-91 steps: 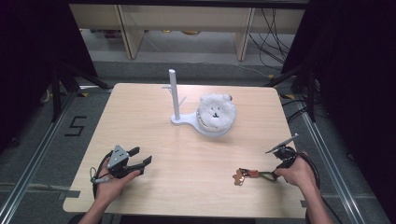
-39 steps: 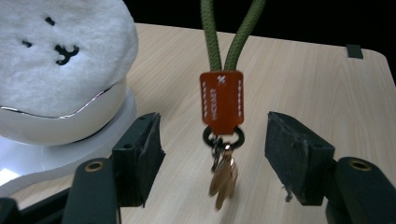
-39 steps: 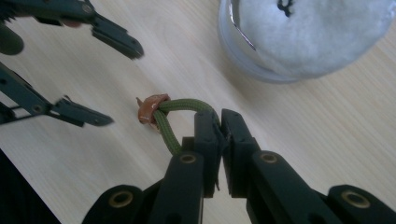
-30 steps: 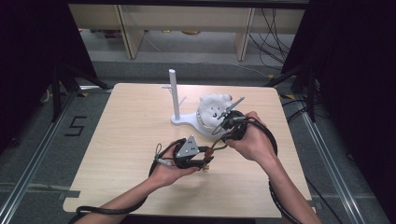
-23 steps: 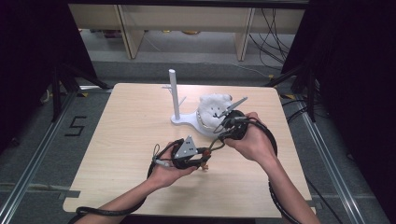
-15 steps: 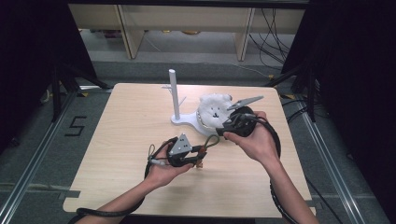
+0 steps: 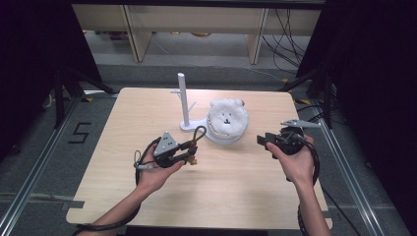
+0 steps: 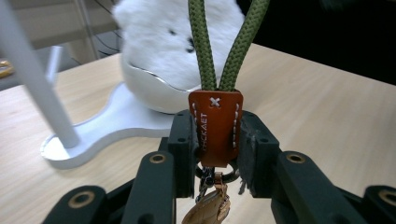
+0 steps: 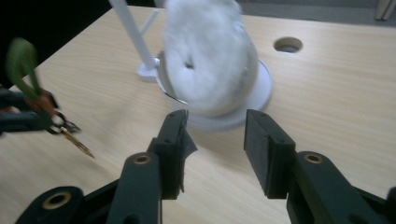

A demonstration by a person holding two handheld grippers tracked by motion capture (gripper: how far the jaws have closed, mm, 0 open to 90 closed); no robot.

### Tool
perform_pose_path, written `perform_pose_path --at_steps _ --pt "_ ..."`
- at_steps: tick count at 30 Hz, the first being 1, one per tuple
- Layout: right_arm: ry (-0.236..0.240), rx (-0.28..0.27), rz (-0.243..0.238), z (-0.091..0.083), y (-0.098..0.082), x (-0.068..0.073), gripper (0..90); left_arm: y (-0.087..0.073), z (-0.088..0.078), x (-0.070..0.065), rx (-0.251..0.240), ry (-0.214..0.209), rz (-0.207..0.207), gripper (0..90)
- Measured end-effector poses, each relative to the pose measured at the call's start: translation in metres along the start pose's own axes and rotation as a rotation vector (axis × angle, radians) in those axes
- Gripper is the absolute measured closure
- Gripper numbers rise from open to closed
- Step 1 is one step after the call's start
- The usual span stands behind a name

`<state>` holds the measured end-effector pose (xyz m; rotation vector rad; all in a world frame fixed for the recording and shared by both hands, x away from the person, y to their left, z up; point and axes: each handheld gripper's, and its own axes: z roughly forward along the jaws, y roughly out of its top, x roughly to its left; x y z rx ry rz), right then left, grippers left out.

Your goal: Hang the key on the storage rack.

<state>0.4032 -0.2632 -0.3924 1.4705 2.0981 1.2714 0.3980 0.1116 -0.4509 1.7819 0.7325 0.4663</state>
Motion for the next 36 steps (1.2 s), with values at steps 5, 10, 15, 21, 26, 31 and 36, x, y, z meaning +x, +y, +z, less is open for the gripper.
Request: perform_pose_path --at_steps 5,10,15,21,26,31,36 --pt "-0.03 -0.003 -0.024 0.011 -0.034 -0.023 49.0 0.005 -0.008 0.015 -0.033 0.072 -0.031 68.6" --pt "-0.074 -0.031 -0.003 0.019 -0.058 -0.034 47.2 0.007 -0.011 0.022 -0.053 0.102 -0.042 68.6" --pt "-0.183 -0.079 0.074 0.024 -0.079 -0.038 46.3 0.01 -0.014 0.03 -0.072 0.137 -0.059 68.5" --pt "-0.245 -0.137 0.009 0.03 -0.099 -0.043 54.2 0.016 -0.021 0.038 -0.1 0.188 -0.081 68.5" --pt "-0.257 -0.156 0.009 0.028 -0.102 -0.043 56.6 0.018 -0.022 0.042 -0.118 0.215 -0.095 68.4" --pt "-0.263 -0.181 0.003 0.029 -0.102 -0.04 57.2 0.024 -0.023 0.049 -0.135 0.239 -0.1 68.4" --pt "-0.286 -0.182 0.034 0.027 -0.104 -0.036 57.5 0.03 -0.022 0.054 -0.145 0.25 -0.103 68.4"
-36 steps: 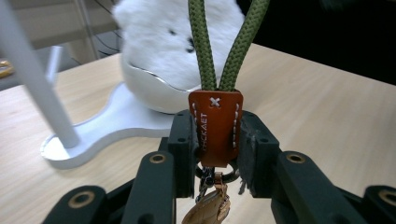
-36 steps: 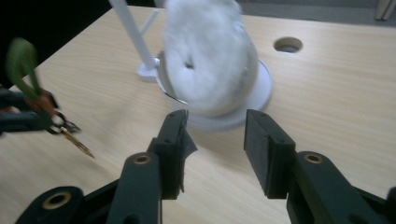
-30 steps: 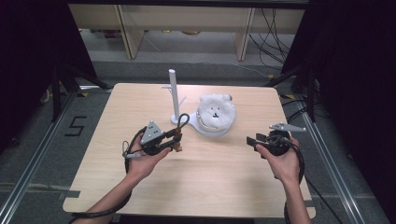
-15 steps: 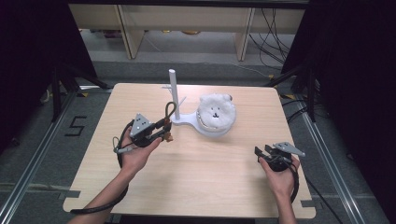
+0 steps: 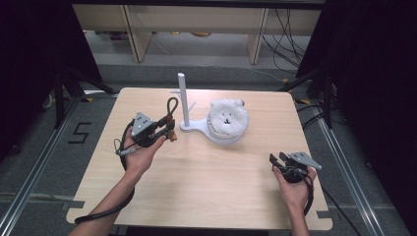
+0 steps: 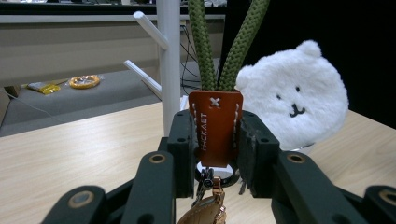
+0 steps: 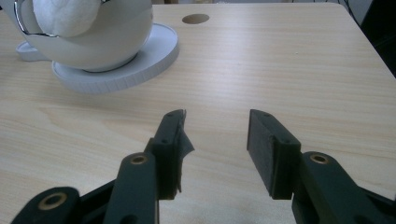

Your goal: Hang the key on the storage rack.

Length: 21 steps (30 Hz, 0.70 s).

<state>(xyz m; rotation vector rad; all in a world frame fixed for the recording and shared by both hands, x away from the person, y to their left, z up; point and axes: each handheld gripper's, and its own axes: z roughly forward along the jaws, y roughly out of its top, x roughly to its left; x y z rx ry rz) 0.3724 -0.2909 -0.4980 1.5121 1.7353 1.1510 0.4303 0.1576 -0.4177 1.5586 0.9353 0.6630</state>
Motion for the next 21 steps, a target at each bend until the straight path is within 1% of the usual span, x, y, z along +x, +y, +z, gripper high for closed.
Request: perform_pose_path --at_steps 1,2,3,4,5,9,10,11,12,13,14,15,16,17,18,19,20,21 --pt "0.002 0.007 0.017 -0.001 0.0 0.001 57.6 0.001 0.0 0.001 -0.001 0.003 -0.003 68.4" --pt "0.002 0.007 0.017 -0.001 0.0 0.001 57.6 0.001 0.0 0.001 -0.001 0.003 -0.003 68.4" --pt "0.004 -0.022 -0.026 0.001 -0.001 -0.003 57.9 0.003 0.001 0.002 -0.002 0.006 0.0 68.4" --pt "0.004 -0.022 -0.026 0.001 -0.001 -0.003 57.9 0.003 0.001 0.002 -0.002 0.006 0.0 68.3" --pt "0.003 -0.026 0.011 0.0 -0.002 0.0 58.0 0.004 0.001 0.003 -0.001 0.008 0.001 68.4" --pt "0.004 -0.023 0.01 0.0 -0.002 0.0 57.7 0.006 0.003 0.005 0.0 0.022 -0.003 68.3" --pt "-0.002 -0.01 0.02 -0.002 -0.001 0.001 57.7 0.007 0.003 0.006 -0.002 0.024 -0.007 68.3" --pt "-0.003 -0.012 0.021 -0.001 -0.002 0.001 57.8 0.008 0.004 0.007 -0.004 0.026 -0.005 68.3" --pt "0.001 -0.031 0.021 0.0 -0.002 0.001 57.7 0.008 0.004 0.007 -0.004 0.026 -0.005 68.4" --pt "-0.006 -0.013 0.019 -0.002 -0.002 0.001 57.8 0.009 0.004 0.009 -0.006 0.03 -0.007 68.3" --pt "-0.006 -0.013 0.019 -0.002 -0.002 0.001 57.8 0.009 0.004 0.009 -0.006 0.03 -0.007 68.4" --pt "0.008 -0.039 -0.035 0.001 -0.002 -0.004 57.7 0.01 0.005 0.01 -0.007 0.035 -0.008 68.4" --pt "0.008 -0.039 -0.035 0.001 -0.002 -0.004 57.7 0.01 0.005 0.01 -0.007 0.035 -0.008 68.4" --pt "0.011 -0.039 -0.028 0.0 -0.001 -0.004 57.7 0.011 0.007 0.011 -0.008 0.039 -0.011 68.3" --pt "-0.007 -0.032 -0.03 -0.001 -0.001 -0.003 57.7 0.011 0.007 0.012 -0.008 0.041 -0.01 68.3" --pt "-0.012 -0.017 0.017 -0.003 -0.001 0.001 57.7 0.011 0.008 0.013 -0.009 0.042 -0.01 68.3" --pt "-0.012 -0.017 0.017 -0.003 -0.001 0.001 57.7 0.011 0.008 0.013 -0.009 0.042 -0.01 68.3" --pt "-0.011 -0.054 0.002 0.0 -0.002 -0.001 57.7 0.012 0.009 0.014 -0.007 0.047 -0.01 68.3"
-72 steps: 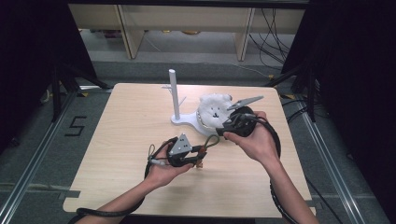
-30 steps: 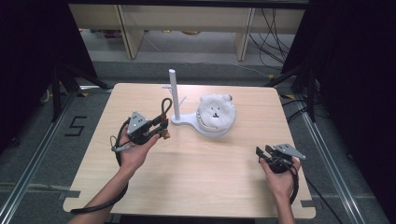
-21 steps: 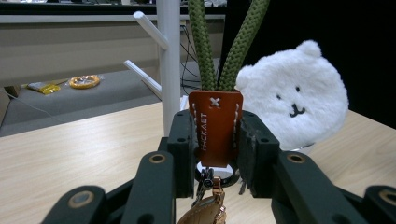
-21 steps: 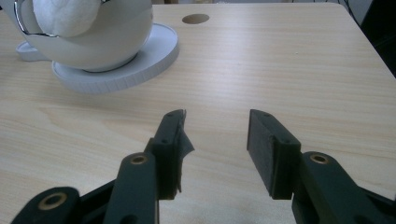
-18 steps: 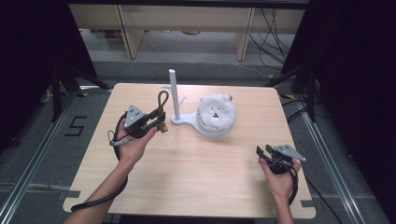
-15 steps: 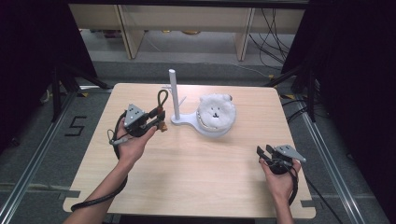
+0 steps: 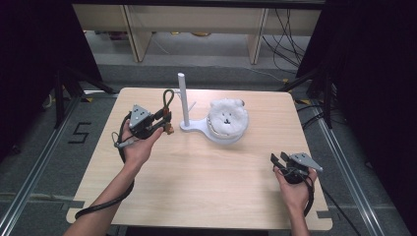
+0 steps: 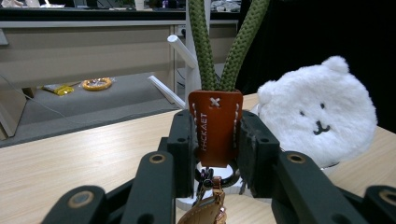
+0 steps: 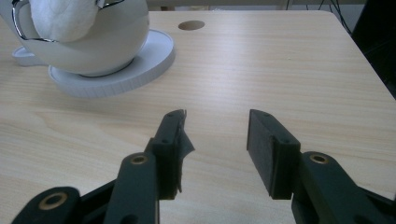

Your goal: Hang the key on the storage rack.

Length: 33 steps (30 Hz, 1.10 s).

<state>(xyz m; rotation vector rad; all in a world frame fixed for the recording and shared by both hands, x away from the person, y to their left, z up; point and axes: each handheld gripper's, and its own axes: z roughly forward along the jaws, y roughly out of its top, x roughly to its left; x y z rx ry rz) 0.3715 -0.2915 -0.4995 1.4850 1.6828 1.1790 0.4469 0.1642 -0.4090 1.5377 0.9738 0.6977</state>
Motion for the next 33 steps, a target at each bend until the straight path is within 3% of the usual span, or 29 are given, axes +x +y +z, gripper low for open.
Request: perform_pose_path --at_steps 6,16,21,23,24,29,30,33 --pt "0.006 0.011 0.01 -0.002 0.0 0.001 57.7 0.003 0.004 0.002 0.0 0.006 0.0 68.3" --pt "0.004 0.0 -0.026 0.0 0.001 -0.003 57.5 0.003 0.011 0.007 0.009 0.013 -0.01 68.3" --pt "-0.002 0.006 0.008 -0.001 0.0 -0.001 57.4 0.001 0.015 0.01 0.015 0.019 -0.013 68.3" --pt "-0.003 0.006 0.004 -0.001 0.0 -0.001 57.4 0.0 0.016 0.011 0.019 0.021 -0.019 68.2" --pt "0.0 -0.005 -0.03 0.0 0.0 -0.004 57.3 -0.001 0.017 0.011 0.023 0.02 -0.018 68.3" --pt "-0.002 0.004 -0.031 0.0 0.0 -0.004 57.2 -0.003 0.021 0.013 0.027 0.021 -0.026 68.2" --pt "-0.003 0.018 0.004 -0.002 0.0 -0.001 57.2 -0.005 0.023 0.014 0.036 0.023 -0.028 68.2" --pt "-0.005 -0.004 0.013 0.0 -0.001 -0.001 57.1 -0.007 0.025 0.015 0.037 0.025 -0.037 68.2"
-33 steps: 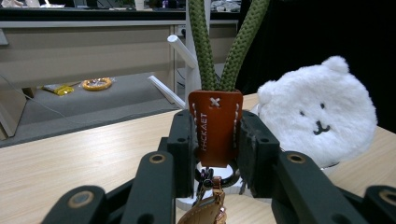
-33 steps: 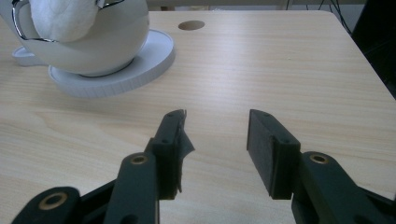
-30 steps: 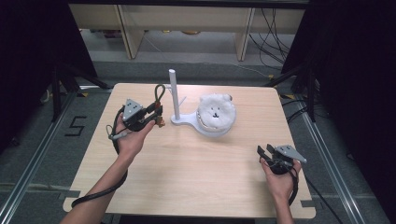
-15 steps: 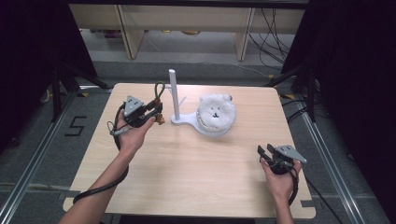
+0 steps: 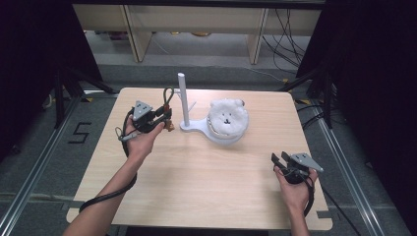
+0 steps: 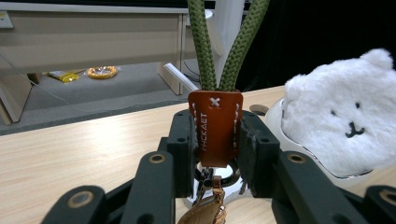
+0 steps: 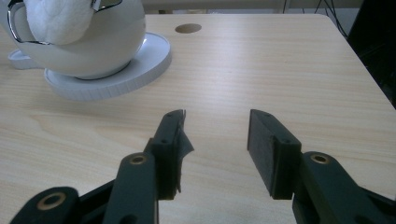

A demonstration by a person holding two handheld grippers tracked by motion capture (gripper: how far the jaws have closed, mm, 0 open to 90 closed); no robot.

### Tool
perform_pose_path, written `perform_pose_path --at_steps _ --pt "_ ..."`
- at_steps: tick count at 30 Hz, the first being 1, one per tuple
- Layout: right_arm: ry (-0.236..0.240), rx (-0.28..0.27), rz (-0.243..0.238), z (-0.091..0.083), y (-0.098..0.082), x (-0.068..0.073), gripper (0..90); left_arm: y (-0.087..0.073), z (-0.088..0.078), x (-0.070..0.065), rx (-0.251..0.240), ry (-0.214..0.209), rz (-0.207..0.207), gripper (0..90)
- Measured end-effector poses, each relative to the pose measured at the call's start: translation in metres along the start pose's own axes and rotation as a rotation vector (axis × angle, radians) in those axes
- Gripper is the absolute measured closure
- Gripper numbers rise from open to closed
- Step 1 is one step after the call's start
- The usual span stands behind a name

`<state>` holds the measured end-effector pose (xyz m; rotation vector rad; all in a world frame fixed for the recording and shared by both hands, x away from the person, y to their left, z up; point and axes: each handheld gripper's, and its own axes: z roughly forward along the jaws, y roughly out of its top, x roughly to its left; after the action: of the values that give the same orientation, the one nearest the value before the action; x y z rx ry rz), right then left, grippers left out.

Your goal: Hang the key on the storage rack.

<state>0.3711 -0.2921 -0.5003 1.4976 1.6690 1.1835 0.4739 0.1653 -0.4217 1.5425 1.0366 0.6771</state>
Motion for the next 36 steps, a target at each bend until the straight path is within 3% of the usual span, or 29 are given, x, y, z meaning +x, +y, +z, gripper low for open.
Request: perform_pose_path --at_steps 2,7,10,11,36 --pt "-0.003 0.023 0.003 -0.002 0.0 0.0 57.1 0.0 0.001 0.001 0.002 0.001 -0.001 68.2" --pt "0.007 -0.002 -0.017 0.001 -0.001 -0.001 57.1 -0.002 0.004 0.002 0.012 0.003 -0.008 68.2" --pt "-0.005 0.011 -0.013 -0.001 0.0 0.0 57.1 -0.002 0.005 0.002 0.014 0.005 -0.011 68.2" --pt "0.0 -0.003 -0.05 0.001 0.0 -0.003 57.1 -0.003 0.006 0.002 0.015 0.005 -0.017 68.2" --pt "-0.006 -0.007 -0.052 0.0 0.0 -0.004 56.8 -0.012 0.02 0.001 0.058 -0.008 -0.052 68.0"
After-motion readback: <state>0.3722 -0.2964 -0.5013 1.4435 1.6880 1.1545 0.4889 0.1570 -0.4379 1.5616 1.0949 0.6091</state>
